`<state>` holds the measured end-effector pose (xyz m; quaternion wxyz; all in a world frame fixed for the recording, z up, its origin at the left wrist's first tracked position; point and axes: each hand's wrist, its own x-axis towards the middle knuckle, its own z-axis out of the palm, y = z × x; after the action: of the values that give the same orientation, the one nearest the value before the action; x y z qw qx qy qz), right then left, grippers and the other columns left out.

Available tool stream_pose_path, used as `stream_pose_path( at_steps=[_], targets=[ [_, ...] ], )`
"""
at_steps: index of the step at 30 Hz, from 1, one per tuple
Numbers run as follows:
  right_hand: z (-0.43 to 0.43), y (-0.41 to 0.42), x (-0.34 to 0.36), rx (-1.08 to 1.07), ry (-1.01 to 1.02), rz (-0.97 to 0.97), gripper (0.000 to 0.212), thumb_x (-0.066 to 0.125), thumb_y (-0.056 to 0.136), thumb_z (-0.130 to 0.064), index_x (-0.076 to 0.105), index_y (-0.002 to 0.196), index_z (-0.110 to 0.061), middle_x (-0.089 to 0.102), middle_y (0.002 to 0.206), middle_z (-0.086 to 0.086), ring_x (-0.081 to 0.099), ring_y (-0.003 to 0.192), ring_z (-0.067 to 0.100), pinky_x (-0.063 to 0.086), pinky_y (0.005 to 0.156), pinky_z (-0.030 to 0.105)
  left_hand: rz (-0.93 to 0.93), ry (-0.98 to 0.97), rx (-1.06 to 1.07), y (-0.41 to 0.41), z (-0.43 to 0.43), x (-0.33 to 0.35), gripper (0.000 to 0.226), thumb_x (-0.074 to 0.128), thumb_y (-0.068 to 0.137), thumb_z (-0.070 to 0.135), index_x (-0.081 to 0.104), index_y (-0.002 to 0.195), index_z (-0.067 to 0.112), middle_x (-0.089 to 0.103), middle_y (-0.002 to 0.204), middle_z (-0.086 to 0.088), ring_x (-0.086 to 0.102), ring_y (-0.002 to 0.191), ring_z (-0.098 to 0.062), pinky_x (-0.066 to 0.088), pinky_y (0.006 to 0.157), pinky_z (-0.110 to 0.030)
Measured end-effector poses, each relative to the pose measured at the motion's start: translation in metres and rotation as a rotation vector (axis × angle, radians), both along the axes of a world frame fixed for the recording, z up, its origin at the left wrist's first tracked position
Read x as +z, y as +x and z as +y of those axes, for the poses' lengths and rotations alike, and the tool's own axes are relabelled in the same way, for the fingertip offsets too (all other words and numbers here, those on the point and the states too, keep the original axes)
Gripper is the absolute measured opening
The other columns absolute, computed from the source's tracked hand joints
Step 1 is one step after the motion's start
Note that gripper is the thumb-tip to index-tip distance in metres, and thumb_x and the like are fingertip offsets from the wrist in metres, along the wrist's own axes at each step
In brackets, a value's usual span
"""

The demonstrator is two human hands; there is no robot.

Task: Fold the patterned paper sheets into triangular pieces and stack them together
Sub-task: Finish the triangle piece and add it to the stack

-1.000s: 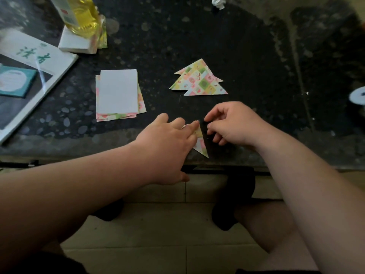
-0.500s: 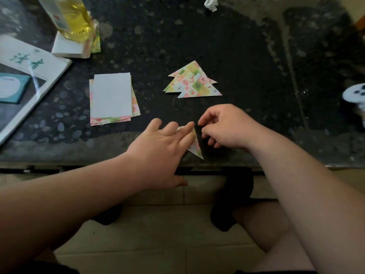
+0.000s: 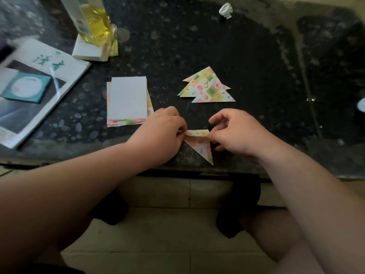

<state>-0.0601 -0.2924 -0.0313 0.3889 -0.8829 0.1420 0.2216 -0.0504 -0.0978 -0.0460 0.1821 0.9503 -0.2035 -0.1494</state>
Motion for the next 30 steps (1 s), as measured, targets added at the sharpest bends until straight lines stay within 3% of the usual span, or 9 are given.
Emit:
stream_pose_path(
  at_steps=[2,4,7,12,15,18,22,27,30],
  targets=[
    [-0.001,0.000,0.002,-0.018,0.020,-0.020,0.035,0.077,0.087,-0.011,0.062,0.115,-0.026,0.074,0.095,-0.004,0.073,0.085,0.012,0.064,0.077,0.038,0.062,-0.063,0.079,0.004,-0.001,0.002,0.015,0.057,0.102,0.029,0.070,0.109,0.032,0.057,0.114,0.009,0.053,0.104,-0.010,0.046,0.093,-0.026],
    [-0.003,0.001,0.004,-0.041,0.010,-0.085,0.041,0.082,0.085,-0.022,0.058,0.119,-0.027,0.073,0.094,-0.008,0.071,0.087,0.008,0.061,0.078,0.035,0.151,-0.172,0.242,0.009,-0.002,0.007,0.008,0.061,0.101,0.031,0.066,0.095,0.034,0.062,0.098,0.015,0.057,0.087,-0.003,0.045,0.075,-0.018],
    [-0.004,0.000,0.010,-0.075,0.009,-0.184,0.055,0.089,0.076,-0.041,0.050,0.115,-0.032,0.069,0.097,-0.010,0.069,0.088,0.008,0.061,0.079,0.036,0.387,-0.484,0.546,0.013,-0.004,0.015,0.009,0.068,0.098,0.029,0.071,0.091,0.024,0.075,0.080,0.005,0.072,0.074,-0.010,0.056,0.066,-0.023],
    [-0.003,-0.004,0.017,0.044,0.148,-0.262,0.048,0.090,0.076,-0.029,0.053,0.106,-0.037,0.069,0.099,-0.006,0.072,0.086,0.013,0.064,0.073,0.043,0.679,-0.949,0.760,0.011,-0.005,0.026,0.005,0.070,0.095,0.008,0.070,0.100,0.007,0.078,0.097,-0.012,0.077,0.083,-0.019,0.062,0.070,-0.031],
    [-0.006,-0.004,0.018,0.131,0.129,-0.308,0.054,0.090,0.077,-0.025,0.056,0.114,-0.044,0.070,0.109,-0.010,0.071,0.097,0.006,0.060,0.083,0.028,0.811,-1.094,0.753,0.012,-0.002,0.035,0.012,0.060,0.100,0.003,0.067,0.110,0.001,0.078,0.096,-0.016,0.077,0.079,-0.021,0.061,0.062,-0.028],
    [-0.008,-0.001,0.019,0.143,0.222,-0.279,0.067,0.091,0.076,-0.021,0.054,0.123,-0.050,0.074,0.111,-0.005,0.074,0.097,0.007,0.059,0.089,0.032,0.860,-1.077,0.708,0.016,0.003,0.043,0.018,0.055,0.102,0.004,0.065,0.117,0.004,0.078,0.101,-0.016,0.077,0.087,-0.027,0.059,0.064,-0.032],
    [-0.007,0.003,0.025,0.161,0.288,-0.272,0.061,0.095,0.069,-0.028,0.058,0.116,-0.041,0.075,0.113,0.000,0.075,0.098,0.011,0.061,0.088,0.037,0.856,-1.020,0.653,0.018,0.010,0.056,0.017,0.055,0.103,0.005,0.066,0.115,0.008,0.078,0.103,-0.014,0.077,0.093,-0.029,0.057,0.068,-0.034],
    [0.003,0.002,0.042,0.102,0.465,-0.216,0.073,0.092,0.062,-0.033,0.053,0.124,-0.033,0.075,0.114,0.004,0.076,0.097,0.020,0.061,0.071,0.035,0.668,-0.874,0.620,0.010,0.012,0.073,0.009,0.060,0.101,0.008,0.067,0.106,0.012,0.079,0.088,-0.009,0.077,0.078,-0.021,0.056,0.057,-0.029],
    [0.011,-0.006,0.047,0.104,0.398,-0.237,0.066,0.093,0.071,-0.025,0.054,0.122,-0.038,0.071,0.118,0.003,0.075,0.098,0.019,0.064,0.081,0.043,0.616,-0.894,0.608,-0.001,0.012,0.081,0.011,0.062,0.100,0.009,0.068,0.110,0.010,0.079,0.087,-0.010,0.076,0.074,-0.020,0.057,0.056,-0.029]
  ],
)
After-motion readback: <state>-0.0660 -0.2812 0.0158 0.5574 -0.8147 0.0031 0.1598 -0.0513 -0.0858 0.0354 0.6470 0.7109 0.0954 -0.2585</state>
